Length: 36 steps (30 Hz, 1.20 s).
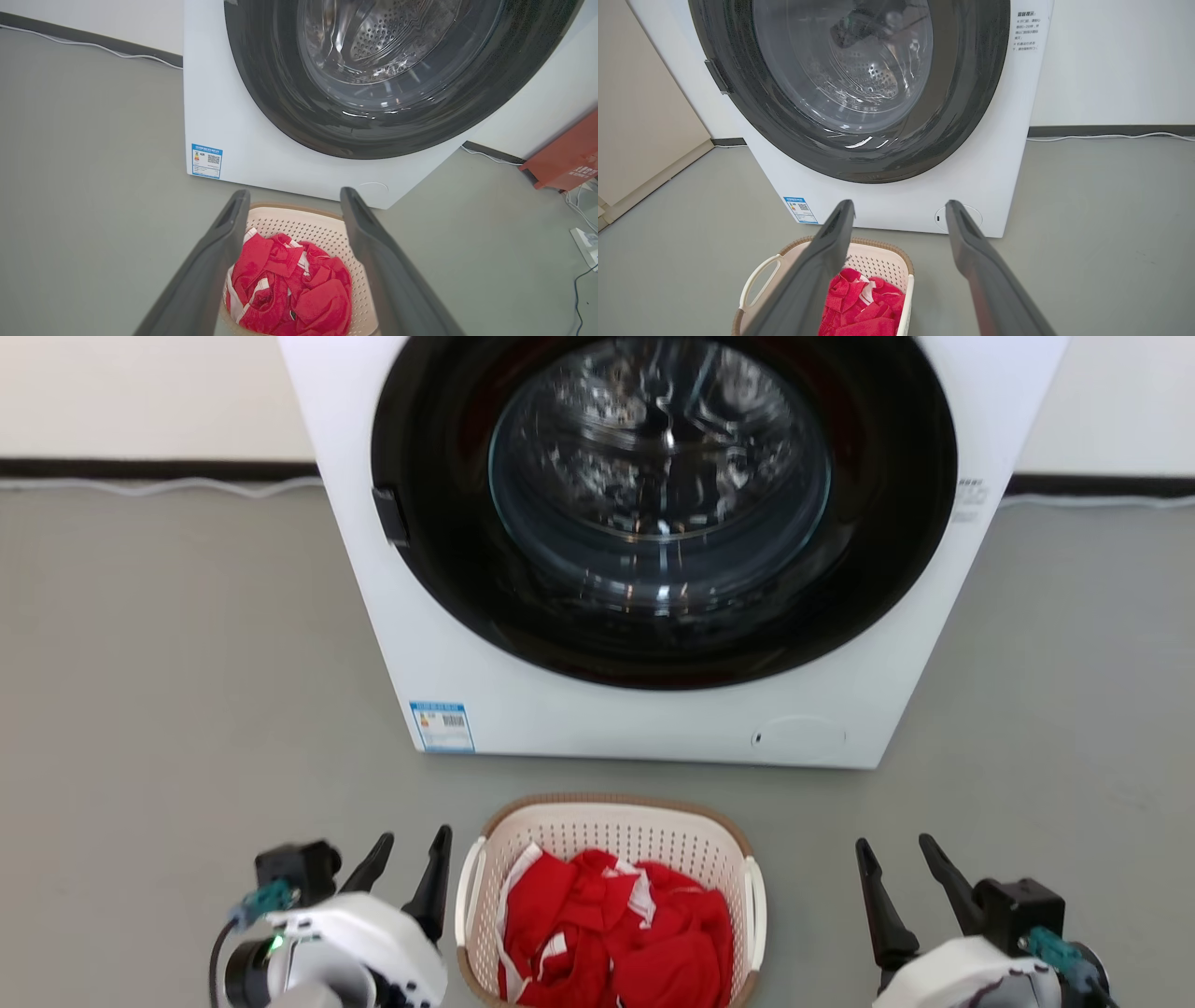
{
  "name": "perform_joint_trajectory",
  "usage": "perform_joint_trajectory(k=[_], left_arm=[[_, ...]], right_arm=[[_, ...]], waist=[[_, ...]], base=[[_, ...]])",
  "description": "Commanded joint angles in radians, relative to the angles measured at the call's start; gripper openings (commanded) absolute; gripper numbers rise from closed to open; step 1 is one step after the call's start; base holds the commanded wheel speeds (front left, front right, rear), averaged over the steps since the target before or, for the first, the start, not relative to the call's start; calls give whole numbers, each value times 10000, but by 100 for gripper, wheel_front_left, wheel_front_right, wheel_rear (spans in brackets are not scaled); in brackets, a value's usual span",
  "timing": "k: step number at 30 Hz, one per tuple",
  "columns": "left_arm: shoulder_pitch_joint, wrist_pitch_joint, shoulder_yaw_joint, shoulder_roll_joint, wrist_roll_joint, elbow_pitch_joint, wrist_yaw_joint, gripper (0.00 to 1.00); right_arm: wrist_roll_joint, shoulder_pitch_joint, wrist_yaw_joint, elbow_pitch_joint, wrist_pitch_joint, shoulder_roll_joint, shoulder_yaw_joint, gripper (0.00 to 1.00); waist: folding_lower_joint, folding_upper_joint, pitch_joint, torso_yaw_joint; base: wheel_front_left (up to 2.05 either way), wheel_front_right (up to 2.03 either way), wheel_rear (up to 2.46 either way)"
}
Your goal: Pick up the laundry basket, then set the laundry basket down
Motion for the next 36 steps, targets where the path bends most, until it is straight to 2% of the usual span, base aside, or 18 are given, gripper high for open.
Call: perform_joint_trajectory(k=[1,10,17,28,36], left_arm=[[101,-106,691,204,345,-592,65,100],[1818,-106,2219,204,1420,-2164,-99,100],[3269,-106,3545,-223,2210,-3437,-406,100],[4414,-106,4555,-977,3058,-3966,-816,100],[4451,-107,4968,-1144,3366,-3912,-1050,100]], right_arm=[[-47,77,-13,-588,-65,15,230,100],[75,997,-13,-1856,-65,15,395,100],[206,1713,-13,-2529,-65,15,328,100],[345,2317,-13,-2827,-65,15,64,100],[326,2359,-13,-2817,-65,15,-64,100]], waist=[[1,-1,-285,-26],[1,-1,-494,-289],[1,-1,-715,-455],[1,-1,-1006,-634],[1,-1,-970,-591]], base=[[0,0,0],[0,0,0],[0,0,0],[0,0,0],[0,0,0]])
